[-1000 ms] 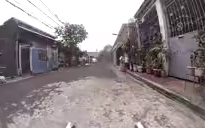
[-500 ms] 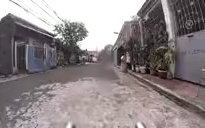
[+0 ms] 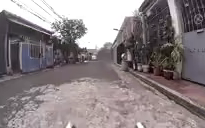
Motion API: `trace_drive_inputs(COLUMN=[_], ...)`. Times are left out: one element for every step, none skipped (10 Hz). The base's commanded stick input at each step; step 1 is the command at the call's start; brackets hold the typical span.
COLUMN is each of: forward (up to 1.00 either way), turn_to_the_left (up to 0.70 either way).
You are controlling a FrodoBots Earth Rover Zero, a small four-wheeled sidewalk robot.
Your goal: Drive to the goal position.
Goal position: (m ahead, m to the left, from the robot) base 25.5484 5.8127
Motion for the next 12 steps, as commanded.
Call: trace_drive_inputs(forward=[0.7, 0.7, 0.7, 0.7, 0.7, 0.7, 0.7, 0.7, 0.7, 0.7, 0.7, 0.7], turn_to_the_left=[0.01, 0.01, 0.01, 0.01, 0.01, 0.01, 0.02, 0.07, 0.14, 0.14, 0.14, 0.06])
